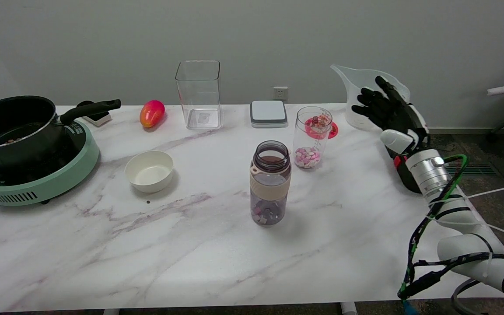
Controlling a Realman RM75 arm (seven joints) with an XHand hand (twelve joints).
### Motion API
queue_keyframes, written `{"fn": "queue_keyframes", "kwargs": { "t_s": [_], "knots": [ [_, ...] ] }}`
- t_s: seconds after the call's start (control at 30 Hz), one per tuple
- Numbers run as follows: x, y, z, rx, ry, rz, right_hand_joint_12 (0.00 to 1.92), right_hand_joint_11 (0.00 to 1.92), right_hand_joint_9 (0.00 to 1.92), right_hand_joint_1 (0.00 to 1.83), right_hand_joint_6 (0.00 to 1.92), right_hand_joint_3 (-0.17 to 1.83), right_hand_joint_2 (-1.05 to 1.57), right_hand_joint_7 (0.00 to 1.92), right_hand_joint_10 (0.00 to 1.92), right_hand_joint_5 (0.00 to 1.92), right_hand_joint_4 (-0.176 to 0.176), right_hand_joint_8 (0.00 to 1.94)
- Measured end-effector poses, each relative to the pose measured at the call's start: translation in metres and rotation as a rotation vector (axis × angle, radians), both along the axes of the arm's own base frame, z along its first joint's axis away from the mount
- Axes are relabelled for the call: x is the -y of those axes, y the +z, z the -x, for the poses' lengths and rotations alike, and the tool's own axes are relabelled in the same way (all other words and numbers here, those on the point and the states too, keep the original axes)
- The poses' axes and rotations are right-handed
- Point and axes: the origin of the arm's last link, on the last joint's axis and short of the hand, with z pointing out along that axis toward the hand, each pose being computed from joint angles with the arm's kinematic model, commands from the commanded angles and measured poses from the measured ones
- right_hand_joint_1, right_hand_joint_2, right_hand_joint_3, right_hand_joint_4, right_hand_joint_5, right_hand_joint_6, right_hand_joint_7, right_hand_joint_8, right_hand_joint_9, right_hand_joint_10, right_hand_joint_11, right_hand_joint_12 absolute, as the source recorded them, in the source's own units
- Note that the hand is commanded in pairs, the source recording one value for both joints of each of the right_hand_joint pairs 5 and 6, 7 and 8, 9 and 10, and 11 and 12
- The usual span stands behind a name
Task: Pick up the measuring cup.
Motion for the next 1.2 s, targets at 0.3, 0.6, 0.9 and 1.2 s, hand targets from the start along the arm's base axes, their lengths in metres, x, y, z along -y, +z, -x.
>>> {"fn": "queue_keyframes", "kwargs": {
  "t_s": [0.3,0.6,0.9,1.2],
  "knots": [
    [0.024,-0.017,0.015,-0.036,-0.045,-0.041,0.46,0.46,0.38,1.25,0.07,1.28,-1.04,0.37,0.38,0.07,0.000,0.37],
    [0.054,-0.017,0.022,-0.064,-0.065,-0.039,0.44,0.44,0.37,1.25,0.03,1.20,-1.05,0.36,0.37,0.03,0.000,0.36],
    [0.078,-0.027,0.023,-0.096,-0.074,-0.057,0.41,0.41,0.38,1.27,0.05,1.22,-1.02,0.40,0.38,0.05,0.000,0.40],
    [0.090,-0.037,0.035,-0.103,-0.117,-0.065,0.43,0.43,0.39,1.25,0.09,1.23,-1.01,0.41,0.39,0.09,0.000,0.41]
  ]
}}
